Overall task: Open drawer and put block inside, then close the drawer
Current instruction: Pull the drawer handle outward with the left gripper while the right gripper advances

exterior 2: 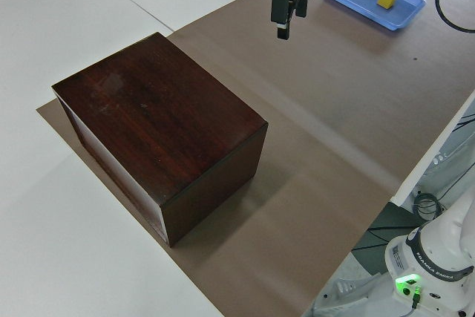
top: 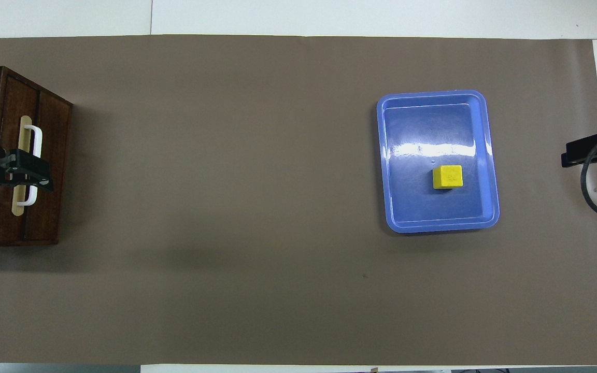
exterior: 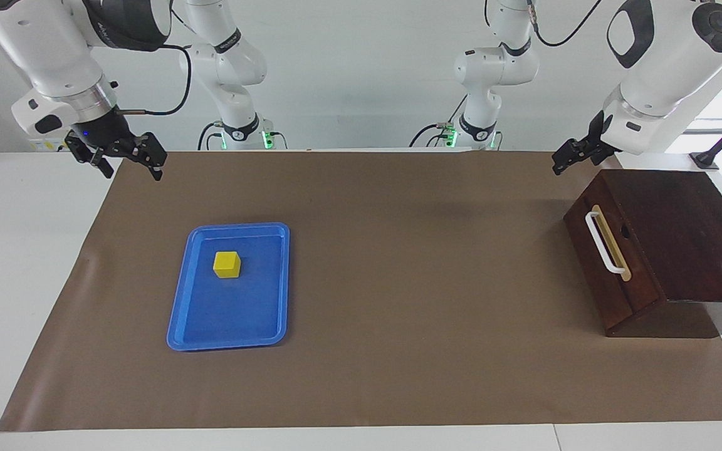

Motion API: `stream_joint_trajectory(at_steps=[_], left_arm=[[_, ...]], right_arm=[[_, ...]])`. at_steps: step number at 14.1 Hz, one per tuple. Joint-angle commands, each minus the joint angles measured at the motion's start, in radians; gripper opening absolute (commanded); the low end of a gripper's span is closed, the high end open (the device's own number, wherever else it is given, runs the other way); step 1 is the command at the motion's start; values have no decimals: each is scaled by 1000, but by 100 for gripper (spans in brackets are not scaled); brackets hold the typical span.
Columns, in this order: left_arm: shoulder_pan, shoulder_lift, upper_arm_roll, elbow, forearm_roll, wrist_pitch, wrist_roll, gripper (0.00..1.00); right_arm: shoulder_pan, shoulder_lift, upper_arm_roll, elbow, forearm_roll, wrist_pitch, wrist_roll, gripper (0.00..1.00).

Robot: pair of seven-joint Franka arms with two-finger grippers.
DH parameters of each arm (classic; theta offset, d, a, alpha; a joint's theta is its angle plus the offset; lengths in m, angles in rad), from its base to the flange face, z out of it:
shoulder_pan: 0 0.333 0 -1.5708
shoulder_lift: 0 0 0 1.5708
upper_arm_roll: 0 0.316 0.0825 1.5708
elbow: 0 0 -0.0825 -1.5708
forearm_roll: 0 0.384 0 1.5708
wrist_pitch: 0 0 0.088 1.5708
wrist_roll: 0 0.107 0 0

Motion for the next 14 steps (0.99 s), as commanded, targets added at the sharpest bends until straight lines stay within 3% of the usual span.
stream_joint_trajectory(at_steps=[1, 5, 7, 9, 11, 13, 14], left_arm=[[-2, -10, 7, 3, -7, -3, 9, 100], [-2, -10, 7, 3, -7, -3, 9, 100], [-2, -8, 7, 3, -7, -3, 9, 100], [-2, -7, 7, 7, -5, 23, 9, 100], [-2, -7, 7, -3, -5, 139, 9, 100], [-16, -8, 3, -18, -5, 159, -2, 100], [-16, -22, 2, -52, -4, 205, -4, 100]], right_arm=[[-14, -18, 10, -16, 6, -5, -25, 100], [-11, -24, 12, -24, 5, -31, -58, 100], [-13, -59, 13, -106, 40, 7, -196, 100], [-14, -147, 12, -301, 135, 154, -448, 100], [-11, -191, 12, -424, 184, 280, -658, 100], [-32, -160, 10, -457, 314, 339, -977, 100], [-68, -100, 7, -458, 396, 349, -1190, 100]])
